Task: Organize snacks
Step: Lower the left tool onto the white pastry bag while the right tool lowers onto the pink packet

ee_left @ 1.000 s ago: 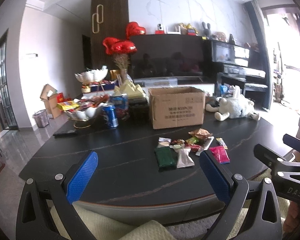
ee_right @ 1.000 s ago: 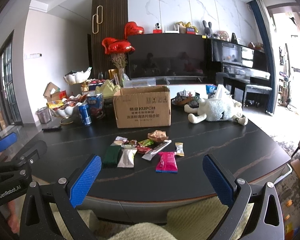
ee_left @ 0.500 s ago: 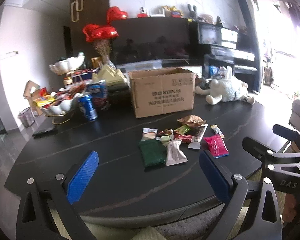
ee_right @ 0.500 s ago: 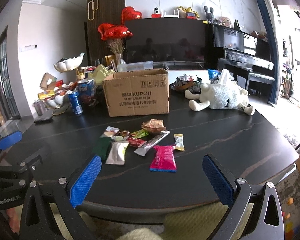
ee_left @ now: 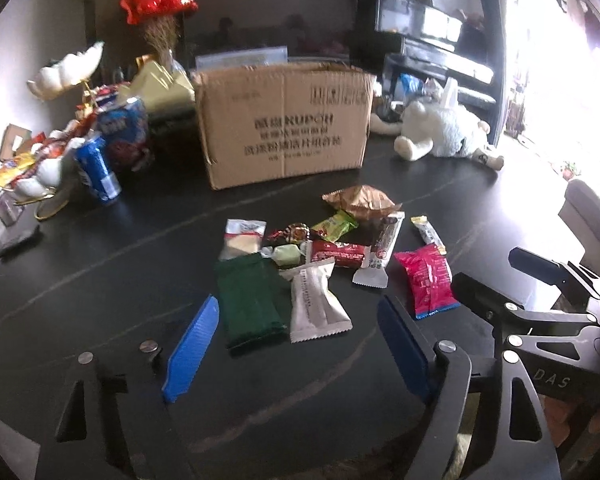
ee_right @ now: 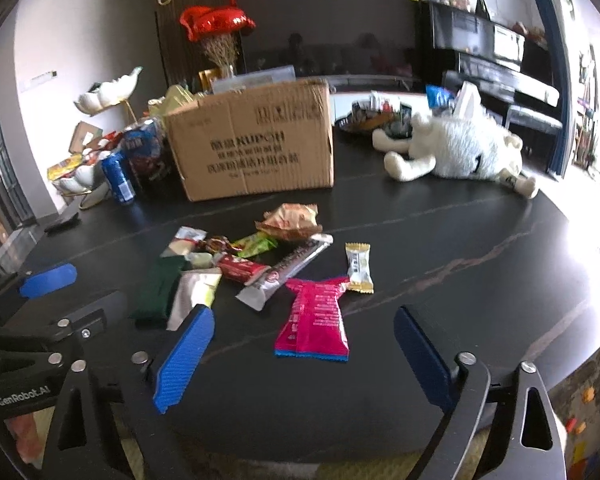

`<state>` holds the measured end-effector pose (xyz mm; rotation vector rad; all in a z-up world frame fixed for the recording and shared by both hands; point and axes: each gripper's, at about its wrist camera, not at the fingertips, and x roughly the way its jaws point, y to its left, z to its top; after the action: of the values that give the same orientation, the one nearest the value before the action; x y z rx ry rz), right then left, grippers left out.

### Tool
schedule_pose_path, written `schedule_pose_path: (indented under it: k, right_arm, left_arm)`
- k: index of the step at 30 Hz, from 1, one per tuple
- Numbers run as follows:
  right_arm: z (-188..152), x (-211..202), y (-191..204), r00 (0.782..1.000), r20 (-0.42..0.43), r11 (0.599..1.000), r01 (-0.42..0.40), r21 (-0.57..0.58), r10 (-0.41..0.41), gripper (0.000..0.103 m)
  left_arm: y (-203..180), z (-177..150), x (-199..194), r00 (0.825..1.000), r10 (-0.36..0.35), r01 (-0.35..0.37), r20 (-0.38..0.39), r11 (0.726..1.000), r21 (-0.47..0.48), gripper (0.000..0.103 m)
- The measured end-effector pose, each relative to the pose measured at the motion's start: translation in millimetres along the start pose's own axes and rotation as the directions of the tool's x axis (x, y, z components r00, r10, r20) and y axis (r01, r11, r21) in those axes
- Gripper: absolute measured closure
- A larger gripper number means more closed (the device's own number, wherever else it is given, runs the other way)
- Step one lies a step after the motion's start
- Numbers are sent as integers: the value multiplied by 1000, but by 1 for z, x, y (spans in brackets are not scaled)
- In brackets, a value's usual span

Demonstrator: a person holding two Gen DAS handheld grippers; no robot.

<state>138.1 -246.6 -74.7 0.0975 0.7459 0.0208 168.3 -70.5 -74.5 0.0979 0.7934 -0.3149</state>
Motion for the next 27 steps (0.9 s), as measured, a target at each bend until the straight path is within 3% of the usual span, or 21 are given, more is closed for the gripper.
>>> schedule_pose_path:
  k: [13, 23, 27]
  right_arm:
    - [3, 44, -13, 997, -77, 998, -17, 57, 22, 27]
    - [2, 62, -18, 992, -121, 996, -28, 84, 38, 36]
    - [2, 66, -16, 991, -129, 996, -26, 80, 37, 43]
  left_arm:
    - [0, 8, 66, 986, -88, 83, -143, 996, -41, 37]
    - [-1, 8, 91, 977, -88, 79, -194, 995, -54, 49]
    - [0, 7, 96, 975, -87, 76, -203, 995, -60, 59]
